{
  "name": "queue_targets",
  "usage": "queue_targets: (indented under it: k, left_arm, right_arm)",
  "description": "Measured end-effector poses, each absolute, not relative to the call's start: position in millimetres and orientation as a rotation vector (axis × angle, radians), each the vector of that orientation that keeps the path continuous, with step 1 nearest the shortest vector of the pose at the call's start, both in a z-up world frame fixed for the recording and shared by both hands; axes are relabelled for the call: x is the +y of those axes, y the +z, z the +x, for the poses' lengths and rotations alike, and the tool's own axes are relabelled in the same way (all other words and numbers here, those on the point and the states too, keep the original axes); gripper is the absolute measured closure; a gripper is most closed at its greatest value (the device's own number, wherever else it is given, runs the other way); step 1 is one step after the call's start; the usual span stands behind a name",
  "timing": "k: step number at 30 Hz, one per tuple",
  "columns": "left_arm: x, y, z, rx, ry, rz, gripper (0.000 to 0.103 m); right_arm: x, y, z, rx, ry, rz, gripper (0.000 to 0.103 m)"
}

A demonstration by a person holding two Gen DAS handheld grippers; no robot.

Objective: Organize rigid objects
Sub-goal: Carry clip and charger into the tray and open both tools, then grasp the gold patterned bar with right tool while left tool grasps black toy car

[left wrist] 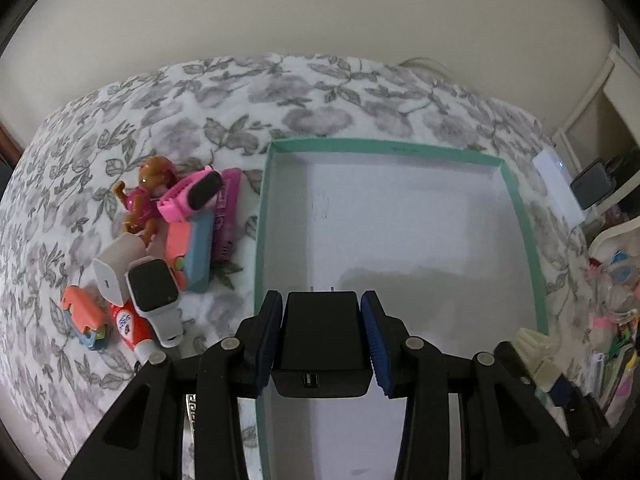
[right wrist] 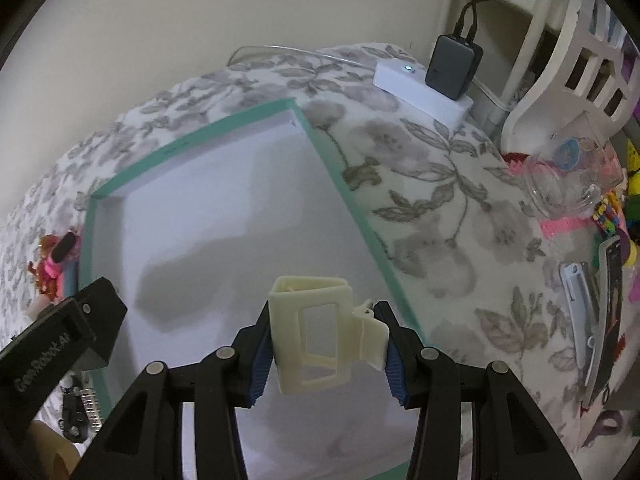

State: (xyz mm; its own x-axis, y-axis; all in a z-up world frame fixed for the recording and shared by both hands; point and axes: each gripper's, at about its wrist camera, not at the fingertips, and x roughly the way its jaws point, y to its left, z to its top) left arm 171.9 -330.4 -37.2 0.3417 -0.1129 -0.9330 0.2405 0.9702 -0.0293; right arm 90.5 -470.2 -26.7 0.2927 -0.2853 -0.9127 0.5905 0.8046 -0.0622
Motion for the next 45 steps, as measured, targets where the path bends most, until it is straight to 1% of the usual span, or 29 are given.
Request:
queue_targets:
  k: [5, 11, 14, 15, 16, 21, 23, 24, 25, 27, 29, 30, 32, 34, 35, 37, 39, 45]
  left_arm:
    - [-331.1, -45.6, 170.4, 1.205, -0.226, 0.129, 0.061]
    - [-326.6, -42.6, 168.6, 1.204, -0.23, 0.106, 0.06]
    - [-322.3, -36.1, 166.4, 1.195, -0.235, 0.099, 0.052]
    - [-320.3, -33.4, 165.6, 1.191, -0.232, 0.1, 0.048]
    - [-318.3, -31.3, 165.0, 1.189, -0.229, 0.099, 0.046]
    - [-303.8, -19.4, 161.4, 1.186, -0.213, 0.087, 0.046]
    - [-298.3, -15.2, 159.9, 1.183, -0.205, 0.087, 0.045]
    - [-294.6, -12.9, 159.0, 1.181, -0.201, 0.082, 0.044]
    - [-290.9, -11.0, 158.3, 1.183, -0.197, 0.077, 0.036]
    - [-282.6, -7.0, 157.4, 1.181, -0.187, 0.059, 0.025]
    - [-272.3, -3.2, 156.6, 1.174, -0.17, 0.031, 0.024]
    - [-268.6, -2.4, 156.9, 1.175, -0.161, 0.025, 0.024]
    - [-260.2, -1.7, 157.2, 1.178, -0.146, 0.015, 0.019]
    - [-254.3, -2.5, 157.4, 1.181, -0.131, 0.019, 0.011]
    - [-251.4, -3.0, 157.1, 1.179, -0.12, 0.022, 0.01]
    - [-244.5, -4.9, 157.0, 1.179, -0.093, 0.03, 0.009]
    - [-237.5, -6.6, 157.5, 1.184, -0.077, 0.026, 0.009]
    - [-218.0, 0.3, 156.5, 1.152, -0.069, -0.031, 0.008]
  right_arm:
    - [-470.3, -27.8, 90.8, 1.131, -0.588, 0.307, 0.053]
    - [-468.3, -29.8, 91.8, 1.147, -0.576, 0.302, 0.053]
    - [-467.2, -31.1, 91.9, 1.156, -0.581, 0.291, 0.053]
    - [-466.8, -31.1, 91.4, 1.157, -0.583, 0.29, 0.053]
    - [-466.7, -30.8, 91.3, 1.156, -0.582, 0.288, 0.052]
    - [-465.7, -26.7, 88.5, 1.156, -0.58, 0.273, 0.051]
    - [-465.3, -24.3, 87.3, 1.152, -0.585, 0.261, 0.047]
    - [-465.2, -23.3, 86.8, 1.149, -0.589, 0.257, 0.042]
    - [-465.6, -22.5, 86.2, 1.146, -0.589, 0.258, 0.039]
    - [-466.9, -21.9, 85.1, 1.145, -0.586, 0.272, 0.038]
    - [-467.1, -20.1, 83.8, 1.142, -0.584, 0.281, 0.037]
    - [-466.7, -18.9, 83.7, 1.14, -0.585, 0.278, 0.034]
    - [-464.2, -14.6, 82.4, 1.13, -0.587, 0.265, 0.029]
    - [-461.2, -8.9, 81.8, 1.11, -0.581, 0.259, 0.02]
    - [-459.8, -7.0, 81.5, 1.104, -0.576, 0.265, 0.018]
    - [-456.4, -2.8, 80.2, 1.082, -0.57, 0.271, 0.008]
    - [-452.3, -0.2, 79.3, 1.067, -0.565, 0.268, 0.0]
    - [-435.2, 11.3, 79.8, 1.017, -0.538, 0.242, 0.0]
